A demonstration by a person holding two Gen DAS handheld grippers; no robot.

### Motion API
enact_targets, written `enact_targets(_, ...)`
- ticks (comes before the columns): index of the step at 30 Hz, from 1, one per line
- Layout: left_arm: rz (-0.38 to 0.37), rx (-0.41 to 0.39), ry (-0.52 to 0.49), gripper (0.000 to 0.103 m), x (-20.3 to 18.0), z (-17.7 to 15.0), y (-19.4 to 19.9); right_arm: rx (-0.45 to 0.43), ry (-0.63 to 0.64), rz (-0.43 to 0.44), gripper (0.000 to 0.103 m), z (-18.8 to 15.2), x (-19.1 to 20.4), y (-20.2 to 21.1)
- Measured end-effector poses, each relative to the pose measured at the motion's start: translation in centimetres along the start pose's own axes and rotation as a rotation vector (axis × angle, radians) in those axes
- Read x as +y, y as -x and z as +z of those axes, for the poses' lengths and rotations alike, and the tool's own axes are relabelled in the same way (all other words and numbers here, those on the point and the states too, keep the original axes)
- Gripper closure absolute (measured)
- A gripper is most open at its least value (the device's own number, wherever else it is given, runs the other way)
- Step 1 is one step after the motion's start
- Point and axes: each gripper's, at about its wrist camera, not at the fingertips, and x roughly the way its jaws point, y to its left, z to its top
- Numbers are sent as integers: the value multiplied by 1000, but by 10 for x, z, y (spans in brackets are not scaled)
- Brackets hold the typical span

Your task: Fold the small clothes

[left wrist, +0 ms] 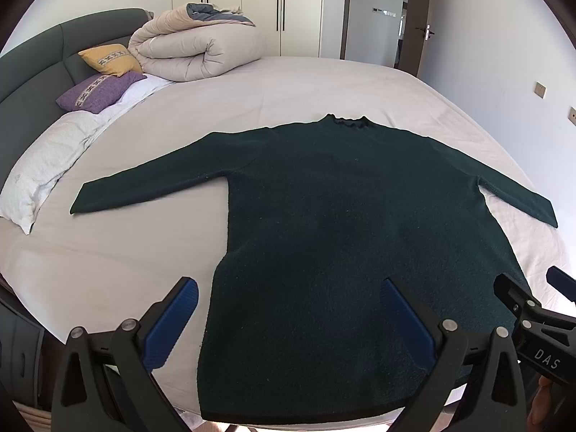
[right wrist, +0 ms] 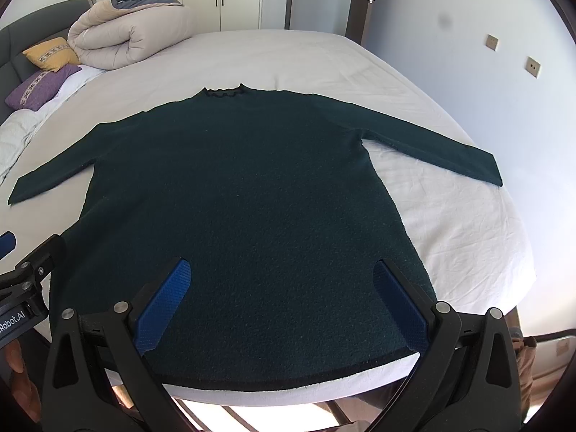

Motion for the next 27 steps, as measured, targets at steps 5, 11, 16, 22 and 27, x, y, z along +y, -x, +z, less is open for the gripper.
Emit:
enact_targets(5, 0, 0, 2, 0, 0, 0, 0, 1, 6, -6, 0, -2, 3, -1)
enact_targets(11, -1, 5, 1, 0, 0, 0, 0, 1, 6, -7, 0, -3, 4, -1)
enact_targets(16, -2, 7, 3, 0, -1, -1, -2, 2, 7, -7, 0, -4, 4, -2)
enact_targets(22, -4, 9, 3, 0, -1, -1, -2, 2, 6, -9, 0, -5, 4, -1)
enact_targets(27, -6, 10, 5, 0, -1, -2, -2, 2, 7, -10, 0, -6, 5, -1)
